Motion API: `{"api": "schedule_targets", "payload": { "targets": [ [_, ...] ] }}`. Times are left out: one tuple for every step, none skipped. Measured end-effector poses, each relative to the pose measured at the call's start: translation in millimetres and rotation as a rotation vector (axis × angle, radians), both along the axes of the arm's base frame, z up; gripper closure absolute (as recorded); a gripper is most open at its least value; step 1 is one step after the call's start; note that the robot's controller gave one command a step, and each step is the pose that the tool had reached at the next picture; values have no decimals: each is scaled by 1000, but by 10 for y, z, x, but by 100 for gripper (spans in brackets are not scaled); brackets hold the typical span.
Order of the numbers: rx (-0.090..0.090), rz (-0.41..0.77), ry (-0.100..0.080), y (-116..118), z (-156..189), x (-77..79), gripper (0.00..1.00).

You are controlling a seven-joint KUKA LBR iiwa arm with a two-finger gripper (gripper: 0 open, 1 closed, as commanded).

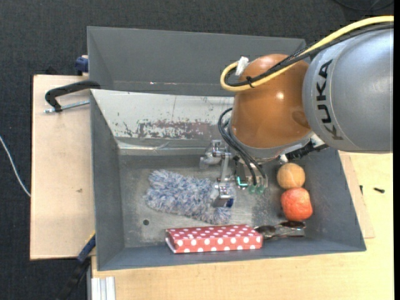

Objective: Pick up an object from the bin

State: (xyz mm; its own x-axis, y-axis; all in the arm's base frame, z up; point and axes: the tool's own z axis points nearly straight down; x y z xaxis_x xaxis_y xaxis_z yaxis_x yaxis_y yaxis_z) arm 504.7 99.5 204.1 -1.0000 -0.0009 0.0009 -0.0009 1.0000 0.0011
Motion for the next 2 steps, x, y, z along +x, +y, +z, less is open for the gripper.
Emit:
{"api": "schedule_targets", "payload": {
  "targets": [
    [0,-1,0,-2,0,0,0],
    [2,-61,-5,626,-1145,383,100]
  ]
}}
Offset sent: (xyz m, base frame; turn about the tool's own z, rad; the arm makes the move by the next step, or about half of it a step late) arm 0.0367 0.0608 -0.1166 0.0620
